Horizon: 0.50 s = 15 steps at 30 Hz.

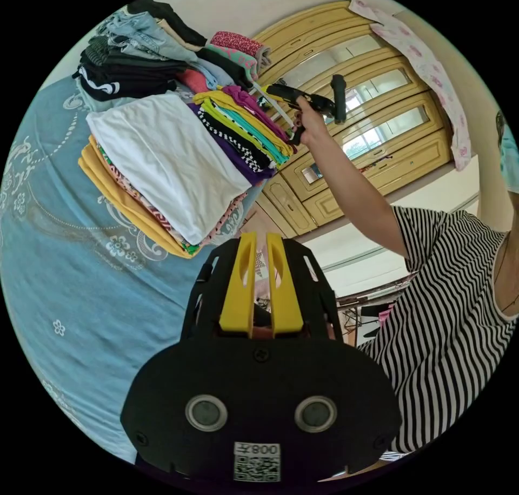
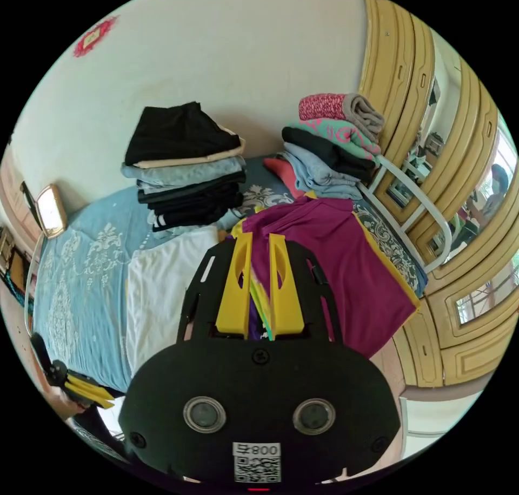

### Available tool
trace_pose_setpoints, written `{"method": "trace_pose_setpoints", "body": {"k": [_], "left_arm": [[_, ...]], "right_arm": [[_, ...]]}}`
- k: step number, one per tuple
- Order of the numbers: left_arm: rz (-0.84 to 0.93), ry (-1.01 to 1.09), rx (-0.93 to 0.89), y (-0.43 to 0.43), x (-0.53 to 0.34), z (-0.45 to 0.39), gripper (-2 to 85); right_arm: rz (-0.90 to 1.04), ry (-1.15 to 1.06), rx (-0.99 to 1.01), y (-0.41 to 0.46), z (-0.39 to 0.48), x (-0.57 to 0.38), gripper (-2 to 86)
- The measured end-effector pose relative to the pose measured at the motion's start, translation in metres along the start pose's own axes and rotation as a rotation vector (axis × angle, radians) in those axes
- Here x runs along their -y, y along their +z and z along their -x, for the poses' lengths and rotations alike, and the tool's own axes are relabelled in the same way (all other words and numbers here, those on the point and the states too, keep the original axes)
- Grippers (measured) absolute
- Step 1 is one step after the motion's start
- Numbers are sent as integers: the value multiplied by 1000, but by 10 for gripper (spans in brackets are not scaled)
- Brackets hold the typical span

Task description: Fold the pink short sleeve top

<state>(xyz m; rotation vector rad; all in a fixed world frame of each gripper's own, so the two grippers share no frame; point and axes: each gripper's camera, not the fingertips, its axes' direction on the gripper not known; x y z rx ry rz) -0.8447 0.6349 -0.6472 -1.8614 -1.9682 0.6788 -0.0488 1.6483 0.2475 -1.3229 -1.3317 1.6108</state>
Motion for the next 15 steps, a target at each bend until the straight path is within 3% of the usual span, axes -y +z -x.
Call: {"method": "trace_pose_setpoints", "body": {"k": [4, 15], "left_arm": [[6, -47, -11, -16, -31, 11, 23], [-13, -118, -2, -65, -96, 41, 9]], "right_arm": [[99, 15, -33, 26, -14, 42, 73], [148, 135, -32, 40, -69, 123, 44]]}}
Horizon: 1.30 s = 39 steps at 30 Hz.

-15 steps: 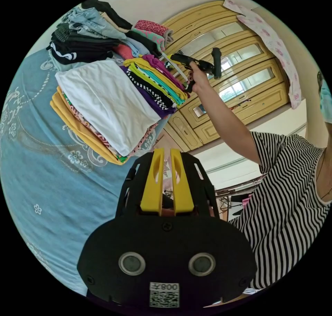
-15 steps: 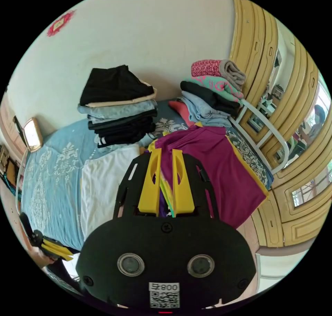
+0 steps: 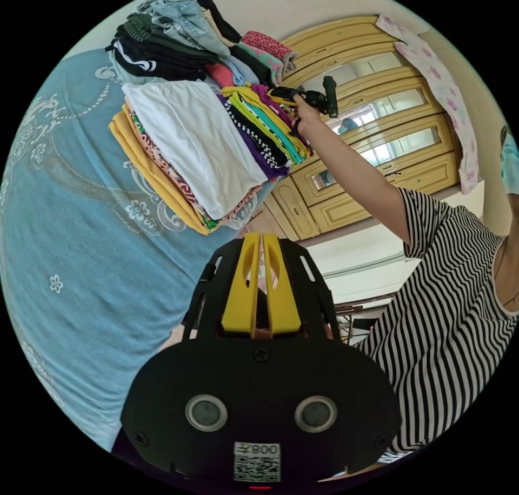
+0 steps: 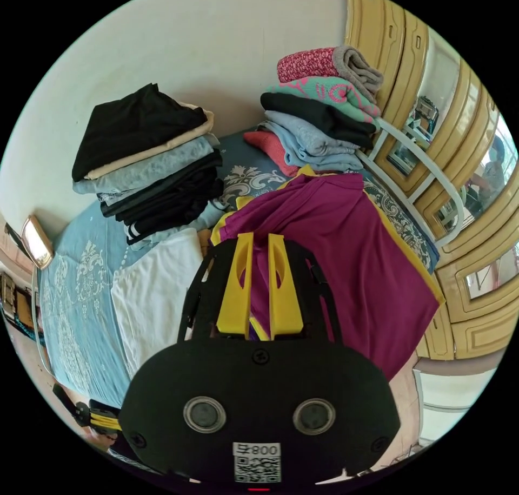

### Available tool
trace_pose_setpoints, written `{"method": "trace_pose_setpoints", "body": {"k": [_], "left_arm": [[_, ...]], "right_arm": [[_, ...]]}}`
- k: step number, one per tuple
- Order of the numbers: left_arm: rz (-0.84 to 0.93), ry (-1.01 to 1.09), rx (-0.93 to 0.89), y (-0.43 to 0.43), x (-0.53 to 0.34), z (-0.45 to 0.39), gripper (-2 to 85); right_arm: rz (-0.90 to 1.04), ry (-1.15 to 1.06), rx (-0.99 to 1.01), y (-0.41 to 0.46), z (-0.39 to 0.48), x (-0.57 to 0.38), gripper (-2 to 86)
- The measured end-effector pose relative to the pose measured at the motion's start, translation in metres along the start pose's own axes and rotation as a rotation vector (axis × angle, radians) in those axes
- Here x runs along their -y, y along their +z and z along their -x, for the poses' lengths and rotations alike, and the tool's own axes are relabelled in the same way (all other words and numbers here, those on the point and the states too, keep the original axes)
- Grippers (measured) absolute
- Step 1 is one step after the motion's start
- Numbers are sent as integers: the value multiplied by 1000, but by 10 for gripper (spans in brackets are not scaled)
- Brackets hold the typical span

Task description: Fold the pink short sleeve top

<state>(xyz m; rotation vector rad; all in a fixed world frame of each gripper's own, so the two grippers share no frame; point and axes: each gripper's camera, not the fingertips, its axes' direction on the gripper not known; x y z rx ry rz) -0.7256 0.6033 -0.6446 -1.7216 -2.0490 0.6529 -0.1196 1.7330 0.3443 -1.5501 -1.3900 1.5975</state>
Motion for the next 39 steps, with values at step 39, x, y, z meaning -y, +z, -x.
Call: {"method": "trace_pose_setpoints", "body": {"k": [39], "left_arm": [[-398, 69, 40, -357, -357, 7, 46]], "right_arm": [[-561, -394, 1092, -594, -88, 116, 12]]}}
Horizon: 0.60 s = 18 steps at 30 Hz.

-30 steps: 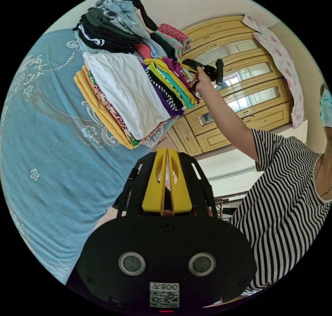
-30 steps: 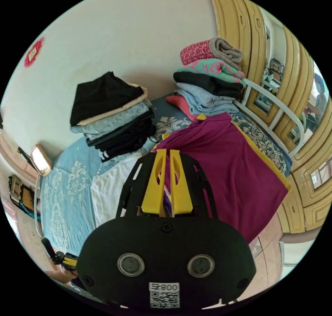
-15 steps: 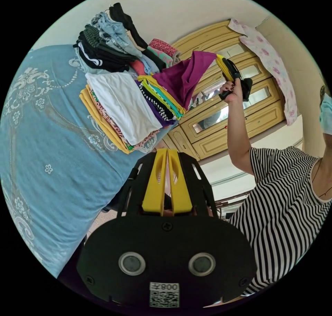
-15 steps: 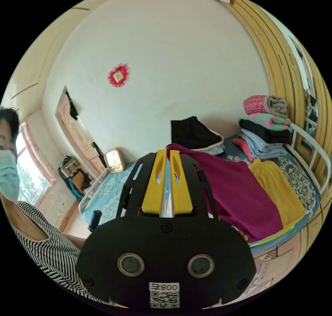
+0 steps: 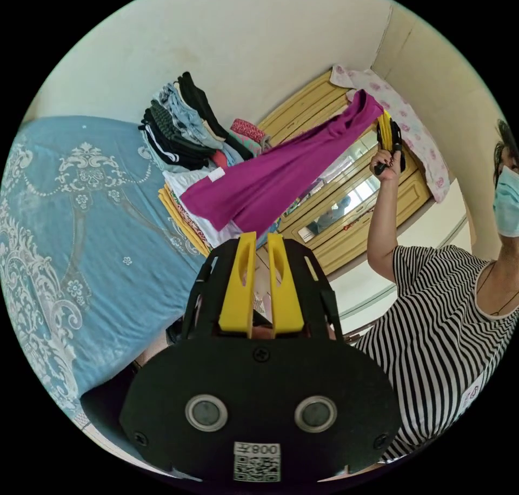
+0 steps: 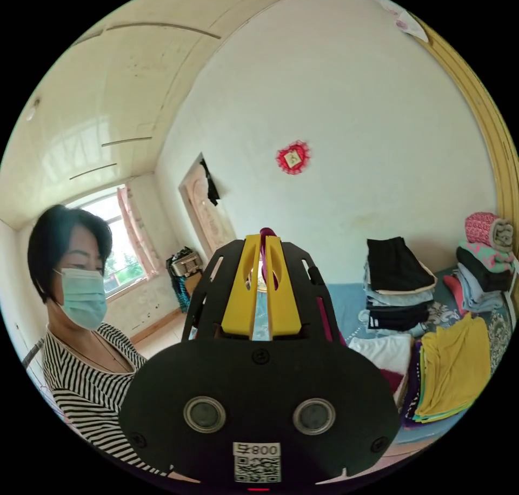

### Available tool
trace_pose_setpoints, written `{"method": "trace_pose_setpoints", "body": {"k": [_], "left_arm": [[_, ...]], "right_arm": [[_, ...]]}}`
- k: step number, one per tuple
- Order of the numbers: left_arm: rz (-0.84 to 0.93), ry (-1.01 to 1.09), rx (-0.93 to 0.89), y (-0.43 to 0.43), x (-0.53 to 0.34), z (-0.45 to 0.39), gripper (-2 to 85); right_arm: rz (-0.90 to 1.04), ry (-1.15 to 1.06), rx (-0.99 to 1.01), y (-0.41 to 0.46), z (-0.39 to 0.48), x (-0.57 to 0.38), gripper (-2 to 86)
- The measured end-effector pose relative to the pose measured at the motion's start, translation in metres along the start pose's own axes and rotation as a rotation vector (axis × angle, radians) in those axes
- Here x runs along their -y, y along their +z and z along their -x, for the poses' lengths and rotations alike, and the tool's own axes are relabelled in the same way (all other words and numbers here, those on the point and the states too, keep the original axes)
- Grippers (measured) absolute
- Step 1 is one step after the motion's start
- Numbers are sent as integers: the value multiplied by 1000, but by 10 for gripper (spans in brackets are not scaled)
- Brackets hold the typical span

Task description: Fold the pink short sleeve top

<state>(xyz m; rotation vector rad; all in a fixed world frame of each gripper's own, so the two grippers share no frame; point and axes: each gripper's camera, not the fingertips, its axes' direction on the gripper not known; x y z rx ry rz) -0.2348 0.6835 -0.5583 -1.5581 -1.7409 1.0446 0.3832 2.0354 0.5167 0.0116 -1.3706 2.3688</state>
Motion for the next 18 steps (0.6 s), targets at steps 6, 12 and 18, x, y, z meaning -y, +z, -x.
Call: {"method": "trace_pose_setpoints", "body": {"k": [6, 12, 18], "left_arm": [[-140, 69, 117, -114, -44, -12, 99], [-105, 95, 121, -177, -96, -16, 122], [-114, 117, 65, -216, -130, -20, 123]], "right_arm": [[-17, -40, 139, -9, 59, 51, 11], [3, -65, 260, -3, 112, 90, 10], [22, -104, 366, -3, 161, 127, 10]]}}
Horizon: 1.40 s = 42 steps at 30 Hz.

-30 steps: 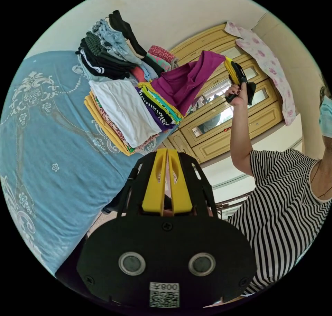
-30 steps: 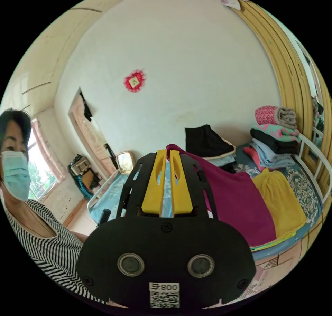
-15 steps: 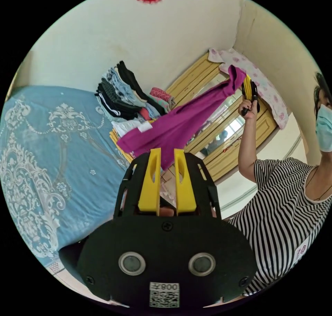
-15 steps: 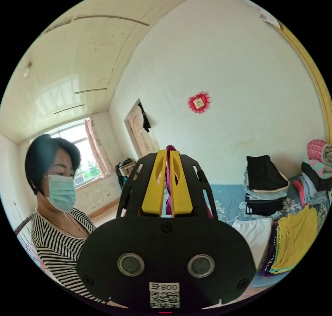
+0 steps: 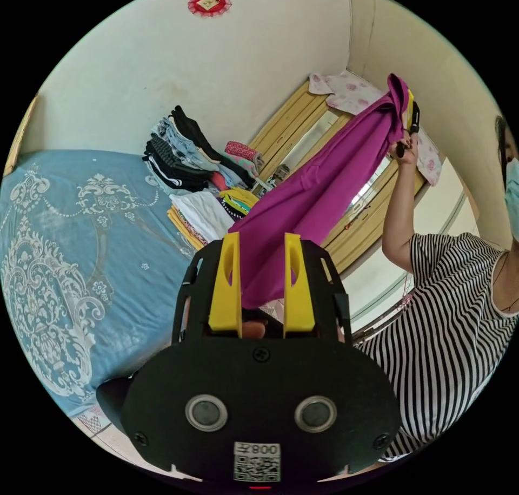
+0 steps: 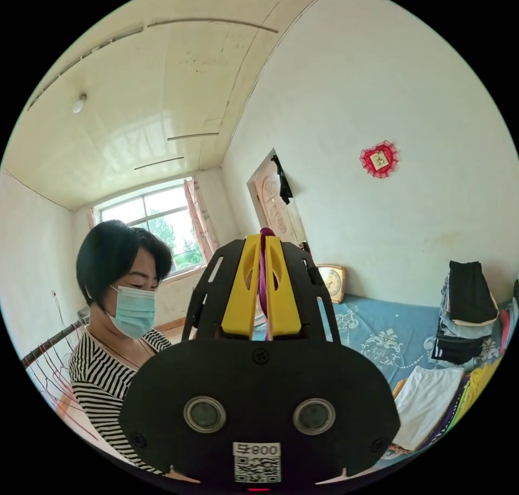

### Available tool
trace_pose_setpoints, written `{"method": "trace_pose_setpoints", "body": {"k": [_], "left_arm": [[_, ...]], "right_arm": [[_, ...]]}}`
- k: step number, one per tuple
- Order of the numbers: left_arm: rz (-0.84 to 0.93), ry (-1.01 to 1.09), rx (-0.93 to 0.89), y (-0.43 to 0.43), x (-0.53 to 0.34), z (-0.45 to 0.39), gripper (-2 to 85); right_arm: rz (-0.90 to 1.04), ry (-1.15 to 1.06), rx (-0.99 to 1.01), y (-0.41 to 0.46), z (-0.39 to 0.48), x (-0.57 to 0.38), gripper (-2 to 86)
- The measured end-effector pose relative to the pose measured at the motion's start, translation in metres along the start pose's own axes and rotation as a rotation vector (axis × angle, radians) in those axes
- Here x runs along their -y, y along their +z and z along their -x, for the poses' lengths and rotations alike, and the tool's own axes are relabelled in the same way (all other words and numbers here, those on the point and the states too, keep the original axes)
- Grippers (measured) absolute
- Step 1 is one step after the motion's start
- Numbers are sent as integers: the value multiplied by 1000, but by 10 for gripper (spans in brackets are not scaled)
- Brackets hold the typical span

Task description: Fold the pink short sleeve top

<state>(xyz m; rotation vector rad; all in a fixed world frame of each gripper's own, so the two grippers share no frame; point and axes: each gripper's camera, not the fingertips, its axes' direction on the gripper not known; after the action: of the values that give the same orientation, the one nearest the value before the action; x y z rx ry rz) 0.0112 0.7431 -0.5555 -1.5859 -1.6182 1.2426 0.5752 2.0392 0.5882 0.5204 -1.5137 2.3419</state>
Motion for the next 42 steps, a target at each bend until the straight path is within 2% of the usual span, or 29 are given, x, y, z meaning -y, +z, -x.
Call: {"method": "trace_pose_setpoints", "body": {"k": [8, 14, 21, 25, 31, 35, 39, 42], "left_arm": [[87, 183, 39, -47, -24, -35, 121], [49, 192, -4, -102, -42, -37, 38], [-32, 148, 43, -203, -78, -27, 17], [-128, 115, 123, -291, -99, -19, 15], [-280, 129, 322, -426, -128, -32, 13], [-326, 168, 464, -499, -154, -57, 13], [-372, 245, 529, -547, -180, -88, 12], [-470, 292, 569, -588, -209, -116, 12]], "right_arm": [[10, -28, 14, 5, 42, 38, 10], [18, -16, 1, 9, 58, 54, 9], [-14, 11, -62, 7, 69, 60, 10], [-13, 43, -91, 11, 65, 55, 10], [106, 107, -185, 47, 54, 32, 10], [143, 163, -137, 74, 48, 6, 11], [123, 150, -58, 96, 62, -11, 12], [111, 106, -4, 111, 84, -20, 12]]}}
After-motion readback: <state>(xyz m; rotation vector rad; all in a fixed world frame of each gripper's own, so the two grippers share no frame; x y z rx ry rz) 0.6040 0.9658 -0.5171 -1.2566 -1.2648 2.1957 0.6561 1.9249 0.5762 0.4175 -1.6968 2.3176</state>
